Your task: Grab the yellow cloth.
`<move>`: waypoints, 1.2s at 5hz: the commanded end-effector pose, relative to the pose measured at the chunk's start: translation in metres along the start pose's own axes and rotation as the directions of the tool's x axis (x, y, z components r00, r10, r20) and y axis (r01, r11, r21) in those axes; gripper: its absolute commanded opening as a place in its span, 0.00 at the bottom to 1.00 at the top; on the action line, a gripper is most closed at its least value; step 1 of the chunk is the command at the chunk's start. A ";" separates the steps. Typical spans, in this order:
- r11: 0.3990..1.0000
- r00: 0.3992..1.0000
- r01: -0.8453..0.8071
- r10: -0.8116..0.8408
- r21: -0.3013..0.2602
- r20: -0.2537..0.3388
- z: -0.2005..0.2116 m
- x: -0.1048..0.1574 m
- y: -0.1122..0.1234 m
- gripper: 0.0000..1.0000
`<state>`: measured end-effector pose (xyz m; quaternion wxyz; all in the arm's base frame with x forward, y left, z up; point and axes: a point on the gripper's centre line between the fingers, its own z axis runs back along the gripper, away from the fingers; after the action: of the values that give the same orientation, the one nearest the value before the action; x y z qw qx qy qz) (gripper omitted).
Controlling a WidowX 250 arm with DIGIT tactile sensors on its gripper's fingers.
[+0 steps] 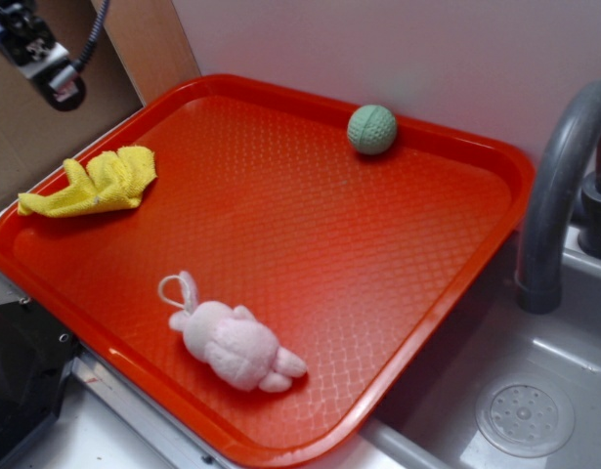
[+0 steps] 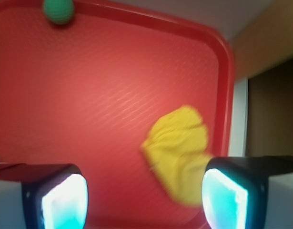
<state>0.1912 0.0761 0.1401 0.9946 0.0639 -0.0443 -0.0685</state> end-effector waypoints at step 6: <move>0.999 0.986 -0.006 0.000 -0.037 -0.166 -0.123 -0.031 0.012 0.00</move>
<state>0.1757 0.1094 0.0177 0.9960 0.0454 0.0477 -0.0599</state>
